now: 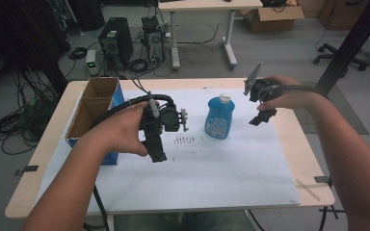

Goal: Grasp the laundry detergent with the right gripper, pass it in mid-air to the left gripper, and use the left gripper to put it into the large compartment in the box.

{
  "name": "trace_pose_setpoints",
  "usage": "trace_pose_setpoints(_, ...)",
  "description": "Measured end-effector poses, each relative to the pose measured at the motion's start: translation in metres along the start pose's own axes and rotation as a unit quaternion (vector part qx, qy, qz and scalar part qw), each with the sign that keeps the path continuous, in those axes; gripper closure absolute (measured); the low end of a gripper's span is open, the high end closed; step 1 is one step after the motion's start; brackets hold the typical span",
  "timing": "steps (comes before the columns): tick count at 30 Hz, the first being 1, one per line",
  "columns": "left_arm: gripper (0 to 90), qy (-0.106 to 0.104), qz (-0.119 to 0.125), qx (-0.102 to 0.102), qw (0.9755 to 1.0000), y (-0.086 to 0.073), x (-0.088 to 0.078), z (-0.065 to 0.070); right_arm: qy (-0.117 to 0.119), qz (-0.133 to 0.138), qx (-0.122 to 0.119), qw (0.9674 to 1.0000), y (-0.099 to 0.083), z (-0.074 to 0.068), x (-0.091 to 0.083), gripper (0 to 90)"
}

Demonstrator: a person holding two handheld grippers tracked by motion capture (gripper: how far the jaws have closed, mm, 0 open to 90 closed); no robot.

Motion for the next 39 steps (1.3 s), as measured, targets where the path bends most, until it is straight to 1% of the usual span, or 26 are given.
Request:
trace_pose_setpoints(3,0.2,0.0,-0.001,0.001,1.0,0.001,0.002,0.0,0.005,0.007,0.006,0.9999,-0.003,-0.001,0.009,4.0)
trace_pose_setpoints(4,0.2,0.0,-0.001,0.001,1.0,0.001,0.002,0.0,0.005,0.007,0.006,0.9999,-0.003,-0.001,0.009,4.0)
trace_pose_setpoints(6,0.2,-0.001,-0.002,0.002,1.0,0.002,0.002,0.001,0.012,0.016,0.01,0.9998,-0.006,-0.002,0.017,4.0)
trace_pose_setpoints(7,0.2,-0.001,-0.002,0.002,1.0,0.002,0.002,0.001,0.012,0.016,0.01,0.9998,-0.006,-0.002,0.017,4.0)
trace_pose_setpoints(9,0.2,-0.002,-0.001,0.002,1.0,0.003,0.003,0.001,0.016,0.021,0.014,0.9995,-0.01,-0.002,0.024,4.0)
trace_pose_setpoints(12,0.2,-0.001,-0.002,0.003,1.0,0.003,0.003,0.001,0.017,0.026,0.019,0.9994,-0.012,-0.003,0.028,4.1)
trace_pose_setpoints(17,0.2,-0.001,-0.001,0.004,1.0,0.004,0.004,0.002,0.023,0.053,0.027,0.998,-0.014,-0.006,0.036,4.0)
trace_pose_setpoints(19,0.2,-0.001,0.0,0.006,1.0,0.005,0.004,0.002,0.027,0.069,0.033,0.9967,-0.016,-0.007,0.042,3.8)
trace_pose_setpoints(20,0.2,-0.001,0.0,0.006,1.0,0.005,0.004,0.002,0.027,0.069,0.033,0.9967,-0.016,-0.007,0.042,3.8)
trace_pose_setpoints(21,0.2,-0.001,0.0,0.006,1.0,0.005,0.005,0.002,0.029,0.081,0.039,0.9955,-0.017,-0.009,0.046,3.8)
trace_pose_setpoints(22,0.2,-0.001,0.0,0.006,1.0,0.005,0.004,0.002,0.029,0.081,0.039,0.9955,-0.017,-0.009,0.046,3.8)
trace_pose_setpoints(25,0.2,0.0,0.001,0.007,1.0,0.005,0.005,0.003,0.032,0.097,0.047,0.9937,-0.02,-0.01,0.052,3.5)
trace_pose_setpoints(27,0.2,-0.001,0.0,0.007,1.0,0.004,0.006,0.003,0.035,0.111,0.054,0.9917,-0.021,-0.012,0.058,3.5)
trace_pose_setpoints(29,0.2,-0.001,0.001,0.007,1.0,0.004,0.006,0.003,0.036,0.115,0.055,0.9911,-0.021,-0.013,0.06,3.5)
trace_pose_setpoints(33,0.2,0.0,0.003,0.009,1.0,0.004,0.006,0.003,0.036,0.132,0.06,0.9888,-0.021,-0.016,0.065,3.3)
trace_pose_setpoints(34,0.2,0.0,0.003,0.009,1.0,0.004,0.006,0.003,0.037,0.141,0.064,0.9873,-0.02,-0.018,0.067,3.3)
trace_pose_setpoints(35,0.2,0.0,0.003,0.009,1.0,0.004,0.006,0.003,0.034,0.145,0.067,0.9866,-0.02,-0.018,0.068,3.3)
trace_pose_setpoints(36,0.2,0.001,0.003,0.009,1.0,0.004,0.006,0.003,0.034,0.145,0.067,0.9866,-0.02,-0.018,0.068,3.3)
trace_pose_setpoints(38,0.2,0.0,0.003,0.009,1.0,0.004,0.007,0.003,0.033,0.152,0.072,0.9852,-0.02,-0.018,0.07,3.3)
trace_pose_setpoints(39,0.2,0.001,0.005,0.009,0.9999,0.004,0.007,0.003,0.032,0.161,0.077,0.9835,-0.019,-0.017,0.071,3.2)
Point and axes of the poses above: each handheld gripper's, and its own axes: x roughly forward along the jaws, y roughly out of its top, z roughly to its right, the point moved 5 cm from there along x, roughly forward along the jaws, and after that the axes turned 12 degrees about x, right-handed, at the moved point
